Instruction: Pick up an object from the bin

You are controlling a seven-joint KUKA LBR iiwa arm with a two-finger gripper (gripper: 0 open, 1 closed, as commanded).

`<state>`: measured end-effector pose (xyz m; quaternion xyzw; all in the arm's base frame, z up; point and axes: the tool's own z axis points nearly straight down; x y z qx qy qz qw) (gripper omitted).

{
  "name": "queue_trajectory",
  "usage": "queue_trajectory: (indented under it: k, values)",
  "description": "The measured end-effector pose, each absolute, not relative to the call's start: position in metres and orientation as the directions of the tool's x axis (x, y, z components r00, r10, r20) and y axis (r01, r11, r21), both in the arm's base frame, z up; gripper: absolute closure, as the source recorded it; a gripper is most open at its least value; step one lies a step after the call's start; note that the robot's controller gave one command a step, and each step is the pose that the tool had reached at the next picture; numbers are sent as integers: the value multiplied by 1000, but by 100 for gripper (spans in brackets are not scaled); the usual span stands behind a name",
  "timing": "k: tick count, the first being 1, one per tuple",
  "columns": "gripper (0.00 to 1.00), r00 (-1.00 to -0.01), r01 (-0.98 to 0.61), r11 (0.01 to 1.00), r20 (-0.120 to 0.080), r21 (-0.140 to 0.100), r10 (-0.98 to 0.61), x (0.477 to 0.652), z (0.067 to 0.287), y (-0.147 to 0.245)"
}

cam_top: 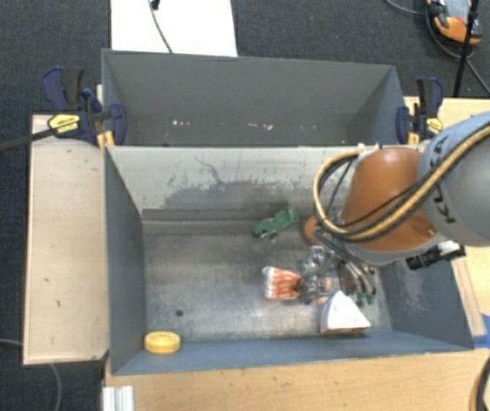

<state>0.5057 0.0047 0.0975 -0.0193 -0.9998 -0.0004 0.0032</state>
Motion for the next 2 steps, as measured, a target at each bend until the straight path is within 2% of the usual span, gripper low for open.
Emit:
queue_trajectory:
  k: [2]
  values:
    - [100,-999,39,999,-6,1,39,509,122,4]
